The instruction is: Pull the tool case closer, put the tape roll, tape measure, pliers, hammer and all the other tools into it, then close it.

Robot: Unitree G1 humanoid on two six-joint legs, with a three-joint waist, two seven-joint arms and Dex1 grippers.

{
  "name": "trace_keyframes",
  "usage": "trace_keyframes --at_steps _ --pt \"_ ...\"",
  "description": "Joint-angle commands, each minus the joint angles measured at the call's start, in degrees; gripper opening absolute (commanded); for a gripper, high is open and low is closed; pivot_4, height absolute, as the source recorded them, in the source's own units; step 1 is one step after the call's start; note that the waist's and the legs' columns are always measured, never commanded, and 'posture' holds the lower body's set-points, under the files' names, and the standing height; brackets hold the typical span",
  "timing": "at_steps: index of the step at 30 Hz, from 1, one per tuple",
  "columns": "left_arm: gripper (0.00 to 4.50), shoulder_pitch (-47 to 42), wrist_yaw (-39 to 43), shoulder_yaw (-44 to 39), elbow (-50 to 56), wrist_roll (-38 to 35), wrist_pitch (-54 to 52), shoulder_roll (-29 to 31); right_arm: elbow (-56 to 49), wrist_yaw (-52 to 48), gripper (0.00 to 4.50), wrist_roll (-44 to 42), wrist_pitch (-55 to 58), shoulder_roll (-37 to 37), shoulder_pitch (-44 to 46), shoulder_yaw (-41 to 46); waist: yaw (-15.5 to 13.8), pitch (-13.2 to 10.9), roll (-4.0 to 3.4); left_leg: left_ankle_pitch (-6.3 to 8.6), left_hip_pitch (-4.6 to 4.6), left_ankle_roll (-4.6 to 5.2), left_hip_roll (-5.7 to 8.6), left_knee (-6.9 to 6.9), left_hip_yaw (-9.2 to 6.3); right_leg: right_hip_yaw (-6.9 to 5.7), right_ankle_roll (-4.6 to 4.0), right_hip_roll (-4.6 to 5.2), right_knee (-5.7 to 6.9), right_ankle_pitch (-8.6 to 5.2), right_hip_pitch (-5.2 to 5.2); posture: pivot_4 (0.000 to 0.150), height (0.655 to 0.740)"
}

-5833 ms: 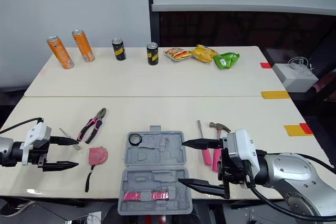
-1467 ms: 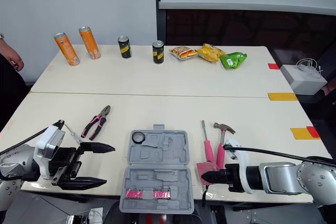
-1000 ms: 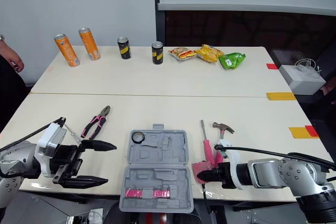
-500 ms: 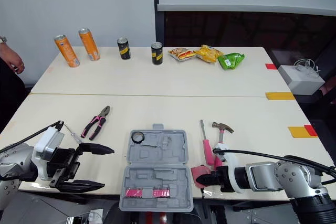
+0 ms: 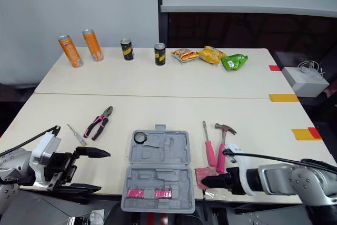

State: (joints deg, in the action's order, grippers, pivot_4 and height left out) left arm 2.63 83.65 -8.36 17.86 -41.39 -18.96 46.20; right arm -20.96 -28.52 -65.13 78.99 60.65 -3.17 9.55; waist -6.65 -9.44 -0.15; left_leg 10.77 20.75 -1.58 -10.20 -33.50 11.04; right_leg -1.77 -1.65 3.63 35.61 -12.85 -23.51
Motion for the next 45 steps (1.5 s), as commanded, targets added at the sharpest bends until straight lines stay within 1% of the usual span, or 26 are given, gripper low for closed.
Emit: trace_keyframes --at_steps 1,3,5,6,7,8,9,12,13,17,21,30,38,45 --pt "4.50 0.52 -0.37 -1.61 1.03 -2.08 -0.85 0.10 -5.68 -8.66 3.49 9.50 -11.37 5.39 -5.48 1.67 0.08 0.05 0.10 0.00 -0.04 0.00 -0.02 0.01 0.00 -0.01 0.00 -0.02 0.00 0.00 0.02 0.150 0.7400" --pt "4.50 1.11 -0.92 -2.23 1.18 -3.28 -2.16 0.09 -7.67 -14.59 3.49 16.18 -21.37 7.24 -10.37 3.56 0.21 0.06 0.08 0.00 0.00 0.00 -0.03 0.01 0.00 -0.02 0.00 -0.02 -0.01 0.00 -0.01 0.150 0.7400" --pt "4.50 1.64 -1.77 -3.23 1.10 -3.96 -2.28 -0.38 -9.08 -21.39 3.49 20.65 -32.99 5.02 -14.35 8.27 0.40 0.05 0.11 0.01 0.00 0.01 -0.03 0.01 -0.01 -0.02 0.07 -0.02 -0.03 -0.04 -0.01 0.150 0.7400" --pt "4.50 1.78 -2.30 -3.77 0.94 -4.08 -1.86 -0.84 -9.51 -24.38 3.49 22.98 -39.11 3.39 -15.94 10.26 0.58 0.05 0.12 0.01 0.02 0.01 -0.03 0.01 0.01 -0.01 0.24 -0.01 -0.03 -0.14 -0.04 0.150 0.7400" --pt "4.50 1.94 -2.77 -4.28 0.69 -3.74 -0.79 -1.50 -9.54 -27.72 3.49 23.79 -44.12 1.35 -16.74 11.92 0.69 0.05 0.12 0.02 0.02 0.04 -0.03 0.00 0.02 0.00 0.31 -0.01 -0.02 -0.18 -0.05 0.150 0.7400" --pt "4.50 2.44 -3.23 -4.80 0.32 -2.55 1.25 -2.35 -9.46 -30.13 3.49 25.68 -47.55 1.19 -17.65 12.80 0.73 0.07 0.14 0.02 0.03 0.05 -0.03 0.00 0.01 -0.01 0.30 -0.01 -0.02 -0.18 -0.05 0.150 0.7400" --pt "4.50 2.69 -3.36 -5.73 -0.55 -3.09 2.96 -4.24 -8.61 -33.43 3.49 26.64 -50.37 1.40 -17.62 12.97 0.82 0.08 0.12 0.03 0.04 0.06 -0.03 0.00 0.00 -0.01 0.29 -0.01 -0.03 -0.17 -0.05 0.150 0.7400" --pt "4.50 3.61 0.67 -6.02 -2.81 -3.92 1.35 -2.03 -5.43 -38.22 4.33 32.32 -57.43 2.79 -16.75 11.47 0.97 0.16 0.28 0.06 0.02 0.15 0.00 -0.02 0.04 0.03 0.25 0.02 -0.05 -0.15 0.00 0.150 0.7400" --pt "4.50 3.65 2.23 -6.00 -3.55 -4.04 1.02 -1.05 -4.71 -38.96 4.46 34.37 -59.44 3.04 -16.38 10.25 0.95 0.21 0.36 0.06 0.01 0.15 -0.02 -0.02 0.03 0.01 0.23 0.00 -0.05 -0.13 -0.01 0.150 0.7400" --pt "4.50 2.62 5.38 -5.77 -6.89 -3.02 2.93 -0.27 -1.82 -39.81 4.46 42.52 -65.80 2.92 -13.29 3.06 0.84 0.27 0.41 0.06 -0.03 0.16 -0.02 -0.02 0.01 -0.03 0.11 0.00 -0.05 -0.06 0.02 0.150 0.7400" --pt "4.50 1.79 7.00 -4.97 -8.97 -1.16 5.35 0.03 0.92 -38.48 4.46 49.36 -68.06 1.81 -8.78 -4.80 0.87 0.29 0.42 0.05 -0.01 0.18 -0.02 -0.04 0.00 -0.03 0.00 0.01 -0.05 0.00 0.02 0.150 0.7400" --pt "4.50 0.84 4.93 -3.25 -5.22 -0.38 5.73 0.18 -0.27 -34.81 4.46 56.44 -63.07 -0.37 -2.87 -13.43 0.89 0.30 0.40 0.06 -0.01 0.21 -0.03 -0.04 0.02 -0.03 -0.02 0.01 -0.01 0.01 0.02 0.150 0.7400" --pt "4.50 -0.81 3.73 -2.39 -4.13 -0.60 3.98 0.67 -0.97 -33.19 4.46 59.42 -59.38 -1.71 0.76 -17.14 0.98 0.31 0.38 0.04 -0.09 0.24 -0.04 -0.04 0.06 0.01 -0.06 0.00 0.09 0.03 0.02 0.150 0.7400" --pt "4.50 -0.76 3.75 -2.38 -3.69 -0.67 3.32 0.67 -2.61 -33.71 4.46 60.24 -58.36 -1.52 0.90 -18.40 0.97 0.31 0.38 0.04 -0.09 0.23 -0.04 -0.04 0.08 0.03 -0.06 0.00 0.09 0.03 0.01 0.150 0.7400"
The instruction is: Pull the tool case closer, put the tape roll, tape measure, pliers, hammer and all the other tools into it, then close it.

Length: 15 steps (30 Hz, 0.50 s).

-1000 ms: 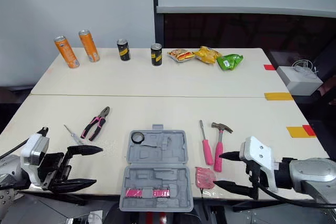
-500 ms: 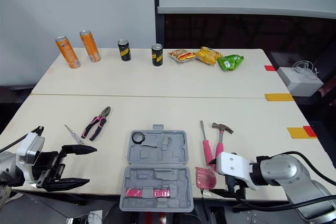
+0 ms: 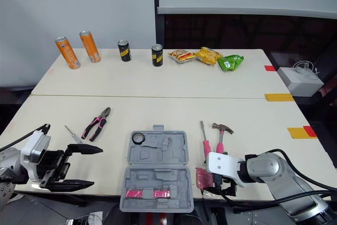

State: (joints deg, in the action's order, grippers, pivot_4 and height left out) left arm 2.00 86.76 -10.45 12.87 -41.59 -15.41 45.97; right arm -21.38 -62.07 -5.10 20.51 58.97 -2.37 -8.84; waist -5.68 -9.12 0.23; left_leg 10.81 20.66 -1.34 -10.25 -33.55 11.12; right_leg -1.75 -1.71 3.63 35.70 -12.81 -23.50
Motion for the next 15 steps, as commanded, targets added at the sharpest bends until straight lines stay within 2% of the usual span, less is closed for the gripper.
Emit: trace_keyframes --at_steps 1,14,15 --pt "4.50 -0.08 0.76 -0.31 1.33 -0.45 -0.21 0.92 -2.42 -0.26 4.46 0.22 0.28 0.15 0.15 -0.13 0.00 0.00 0.00 0.00 0.00 0.00 0.00 0.00 0.00 0.00 0.00 0.00 0.00 0.00 0.00 0.150 0.7400" --pt "4.50 -0.09 2.45 -0.26 -0.71 0.15 1.69 0.51 -1.30 0.37 4.46 2.58 -0.06 -0.70 0.43 -2.52 0.02 0.00 0.00 0.00 -0.02 0.00 -0.01 0.00 0.01 0.01 -0.01 0.00 0.01 0.01 0.00 0.150 0.7400" --pt "4.50 -0.08 2.52 -0.21 -0.96 0.23 1.92 0.43 -1.10 0.58 4.23 2.79 -0.11 -0.96 0.51 -2.62 0.02 0.00 0.00 0.00 -0.02 0.00 -0.01 0.00 0.01 0.01 -0.01 0.00 0.01 0.01 0.00 0.150 0.7400"
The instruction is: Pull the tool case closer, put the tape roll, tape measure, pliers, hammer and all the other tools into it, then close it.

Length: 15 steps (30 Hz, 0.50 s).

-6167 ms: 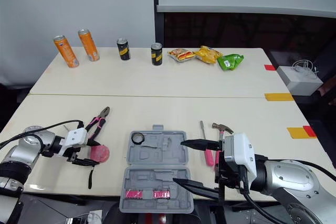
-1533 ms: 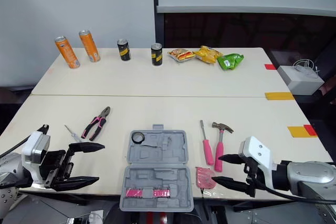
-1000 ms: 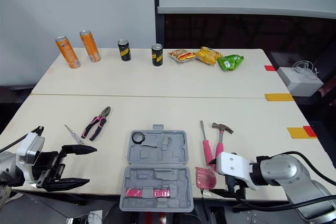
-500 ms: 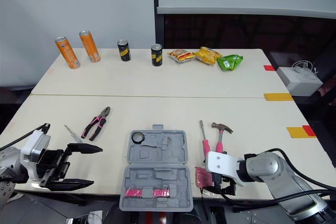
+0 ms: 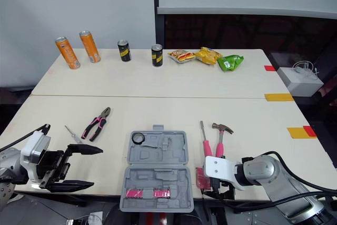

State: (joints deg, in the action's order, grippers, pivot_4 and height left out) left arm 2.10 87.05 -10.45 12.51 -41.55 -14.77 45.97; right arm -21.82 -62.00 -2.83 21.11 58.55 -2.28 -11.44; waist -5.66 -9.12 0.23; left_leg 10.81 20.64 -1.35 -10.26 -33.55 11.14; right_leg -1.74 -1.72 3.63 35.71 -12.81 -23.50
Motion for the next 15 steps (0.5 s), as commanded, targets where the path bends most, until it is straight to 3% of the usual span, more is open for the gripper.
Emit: trace_keyframes --at_steps 1,5,11,15 --pt "4.50 -0.16 2.29 -0.17 -0.83 0.25 1.49 0.36 -0.50 0.58 3.92 0.66 -0.79 -0.70 0.49 -0.12 0.00 0.00 0.00 0.00 0.00 0.00 0.00 0.00 0.00 0.00 0.00 0.00 0.00 0.00 0.00 0.150 0.7400" --pt "4.50 0.13 2.58 0.04 -1.70 0.47 2.64 0.13 0.60 0.92 2.81 1.65 -1.80 -1.05 0.62 -0.73 0.04 0.00 0.00 0.00 -0.01 0.00 -0.01 0.00 0.00 0.00 0.00 0.00 0.01 0.00 0.00 0.150 0.7400" --pt "4.50 0.91 2.40 -0.65 -2.92 0.66 3.98 -0.45 -0.52 -0.33 2.81 1.01 -2.34 -0.53 1.75 0.55 0.09 0.00 0.00 0.00 -0.08 0.00 -0.01 0.00 0.05 0.05 -0.01 0.00 0.01 0.01 0.03 0.150 0.7400" --pt "4.50 2.00 -0.04 -2.47 -2.51 -0.31 3.91 -1.11 -6.94 -4.77 2.81 -3.80 4.45 1.85 8.87 3.06 0.99 -0.03 -0.06 0.00 -0.10 0.00 -0.01 0.00 0.11 0.13 -0.02 0.00 0.08 0.01 0.00 0.150 0.7400"
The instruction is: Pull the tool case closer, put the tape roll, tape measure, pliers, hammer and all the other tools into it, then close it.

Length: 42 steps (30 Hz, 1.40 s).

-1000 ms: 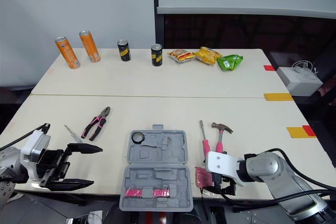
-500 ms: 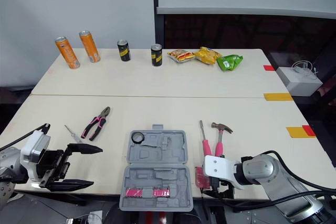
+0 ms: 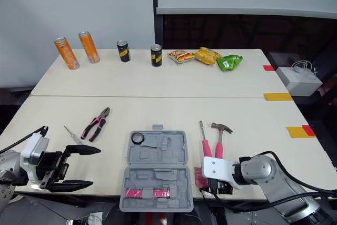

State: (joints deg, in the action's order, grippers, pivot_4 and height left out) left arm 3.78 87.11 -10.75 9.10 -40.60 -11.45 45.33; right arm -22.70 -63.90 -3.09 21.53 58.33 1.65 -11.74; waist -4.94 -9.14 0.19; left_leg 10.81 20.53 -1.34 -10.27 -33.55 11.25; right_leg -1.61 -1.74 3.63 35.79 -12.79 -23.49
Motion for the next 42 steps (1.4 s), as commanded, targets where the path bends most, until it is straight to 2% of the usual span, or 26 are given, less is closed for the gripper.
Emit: trace_keyframes --at_steps 1,3,4,8,13,19,25,42 --pt "4.50 0.43 -1.23 -2.65 1.30 -1.64 0.28 -0.86 -7.42 -4.25 2.81 -4.34 6.48 2.79 8.36 3.01 0.58 -0.02 -0.02 0.00 -0.02 0.00 0.00 0.00 -0.01 0.00 0.00 0.00 0.02 0.00 0.01 0.150 0.7400" --pt "4.50 0.50 -2.56 -3.17 1.87 -1.76 0.21 -1.43 -9.04 -6.41 2.81 -4.66 11.83 4.12 14.70 1.01 0.78 -0.02 -0.03 -0.01 -0.10 0.00 -0.02 -0.01 0.02 0.03 -0.01 -0.01 0.10 0.00 0.02 0.150 0.7400" --pt "4.50 0.51 -3.41 -3.49 2.06 -1.93 0.15 -1.85 -9.37 -6.67 2.81 -1.96 14.77 4.68 18.97 -1.51 0.86 -0.02 -0.02 -0.01 -0.14 0.00 -0.02 -0.01 0.04 0.05 -0.01 -0.02 0.14 0.00 0.02 0.150 0.7400" --pt "4.50 0.63 -6.82 -5.15 2.75 -2.70 -0.55 -3.21 -5.45 -13.01 2.81 1.77 25.77 1.43 39.58 -13.82 1.23 -0.03 -0.01 -0.03 -0.24 -0.04 -0.10 -0.02 0.02 0.04 -0.11 -0.09 0.32 -0.06 0.05 0.150 0.7400" --pt "4.50 0.19 -10.03 -5.78 3.25 -3.30 -1.82 -4.30 5.12 -18.76 2.81 8.18 24.62 -4.05 50.70 -27.53 1.12 -0.03 0.03 -0.04 -0.22 -0.08 -0.14 -0.06 -0.01 -0.01 -0.26 -0.10 0.49 -0.16 0.00 0.150 0.7400" --pt "4.50 0.72 -9.91 -8.03 1.79 -4.17 -2.54 -3.78 18.26 -18.53 2.81 14.47 21.65 -14.30 57.21 -34.85 1.63 -0.04 0.03 -0.03 -0.02 -0.09 -0.14 -0.13 0.03 0.01 -0.29 -0.10 0.56 -0.16 -0.19 0.150 0.7400" --pt "4.50 1.86 -8.55 -9.16 0.89 -3.75 -2.12 -3.76 30.18 -16.94 2.81 18.29 18.61 -24.08 61.13 -37.38 2.07 -0.06 0.04 -0.07 -0.05 -0.16 -0.25 -0.19 0.00 -0.02 -0.38 -0.17 0.80 -0.22 -0.25 0.150 0.7400" --pt "4.50 2.79 -10.04 -8.31 2.73 -2.71 -1.85 -4.49 44.04 -14.24 2.81 24.51 14.21 -34.46 60.46 -38.45 2.14 -0.11 0.04 -0.06 0.12 -0.18 -0.30 -0.40 -0.03 -0.02 -0.44 -0.19 0.86 -0.19 -0.32 0.150 0.7400"
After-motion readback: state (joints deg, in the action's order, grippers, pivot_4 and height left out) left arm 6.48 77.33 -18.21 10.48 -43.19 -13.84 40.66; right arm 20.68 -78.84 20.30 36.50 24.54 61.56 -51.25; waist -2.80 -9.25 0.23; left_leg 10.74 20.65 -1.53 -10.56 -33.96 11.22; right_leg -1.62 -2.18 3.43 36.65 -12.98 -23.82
